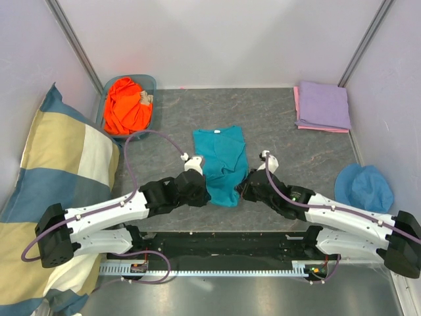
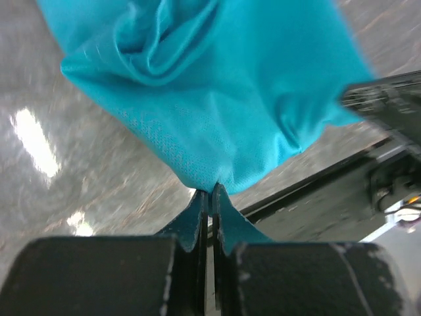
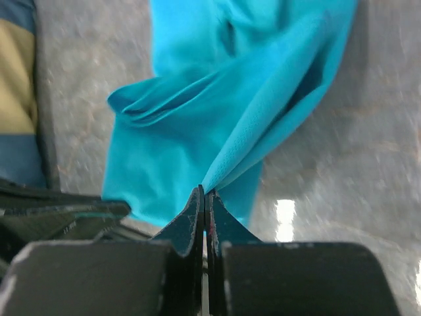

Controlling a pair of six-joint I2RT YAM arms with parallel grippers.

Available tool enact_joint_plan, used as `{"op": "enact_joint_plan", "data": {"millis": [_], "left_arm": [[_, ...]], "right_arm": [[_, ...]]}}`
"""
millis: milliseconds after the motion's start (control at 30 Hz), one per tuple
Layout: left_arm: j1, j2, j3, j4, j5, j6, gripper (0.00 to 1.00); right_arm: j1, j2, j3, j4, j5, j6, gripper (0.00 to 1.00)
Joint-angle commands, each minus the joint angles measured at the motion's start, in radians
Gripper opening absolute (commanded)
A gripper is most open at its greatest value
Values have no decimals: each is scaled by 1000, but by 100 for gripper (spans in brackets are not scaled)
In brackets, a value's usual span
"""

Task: Fold and stack the t-shirts
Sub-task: Fold the long partially folded tshirt into a neat square

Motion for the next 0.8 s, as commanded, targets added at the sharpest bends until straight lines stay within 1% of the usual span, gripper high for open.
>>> {"op": "enact_joint_plan", "data": {"millis": [0, 100, 200, 300, 333, 400, 433, 533, 700, 767], "left_arm": [[1, 34, 97, -12, -108, 86, 2], [22, 44, 126, -7, -144, 106, 2], [68, 47, 138, 23, -147, 130, 2], [142, 59, 138, 78, -110, 158, 2], [186, 65, 137, 92, -95, 162, 2], [229, 89, 135, 149, -46, 181, 2], [267, 105, 135, 169, -32, 187, 2], [326, 168, 164, 235, 17, 213, 2], [367, 330, 255, 296, 76, 261, 2], [389, 370, 301, 313, 97, 271, 2]], "right_arm": [[5, 84, 122, 40, 136, -80, 0], [-10, 135, 206, 43, 184, -117, 0], [-39, 165, 243, 44, 218, -151, 0], [-87, 190, 277, 52, 221, -189, 0], [-99, 204, 289, 55, 218, -198, 0], [-140, 219, 299, 73, 207, -226, 0], [-156, 234, 308, 81, 189, -237, 0], [-220, 274, 326, 119, 163, -272, 0], [-308, 363, 374, 182, 100, -323, 0], [-335, 417, 407, 205, 83, -344, 0]]}}
